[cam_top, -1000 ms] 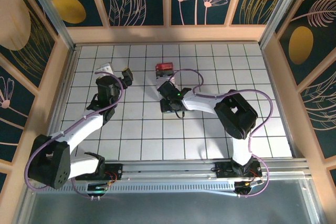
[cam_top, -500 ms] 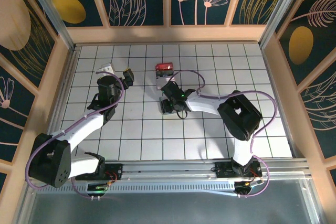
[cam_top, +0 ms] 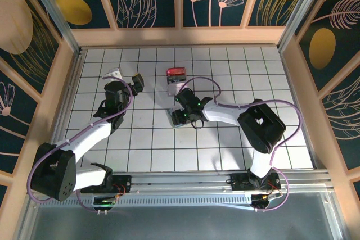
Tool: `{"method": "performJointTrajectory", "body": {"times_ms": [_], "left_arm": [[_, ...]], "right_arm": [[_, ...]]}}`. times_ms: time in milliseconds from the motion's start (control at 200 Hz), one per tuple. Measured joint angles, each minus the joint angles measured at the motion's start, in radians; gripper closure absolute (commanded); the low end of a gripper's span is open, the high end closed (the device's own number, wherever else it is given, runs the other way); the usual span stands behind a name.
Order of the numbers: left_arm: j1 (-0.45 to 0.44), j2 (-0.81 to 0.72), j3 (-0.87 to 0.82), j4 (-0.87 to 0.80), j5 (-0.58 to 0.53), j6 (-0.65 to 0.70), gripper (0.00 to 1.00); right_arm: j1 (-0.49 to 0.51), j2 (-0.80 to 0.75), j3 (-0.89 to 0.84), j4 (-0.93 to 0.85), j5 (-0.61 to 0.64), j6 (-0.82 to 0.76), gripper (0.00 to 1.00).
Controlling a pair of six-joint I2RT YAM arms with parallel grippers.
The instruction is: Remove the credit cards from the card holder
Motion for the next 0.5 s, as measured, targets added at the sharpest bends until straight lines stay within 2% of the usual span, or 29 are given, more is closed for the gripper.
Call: {"method": "performJointTrajectory", "body": {"times_ms": [115, 250, 500], "left_arm": [[0.000, 0.000, 0.000, 0.000, 0.000, 0.000, 0.01], [0.000, 0.000, 0.000, 0.000, 0.000, 0.000, 0.01], [0.000, 0.000, 0.000, -0.001, 0.000, 0.001, 0.01]], "right_arm": [[-0.001, 0.000, 0.000, -0.001, 0.006, 0.000, 0.48], [-0.002, 0.000, 0.000, -0.002, 0.016, 0.001, 0.52], [-0.007, -0.011, 0.000, -0.006, 0.023, 0.008, 0.43]]}}
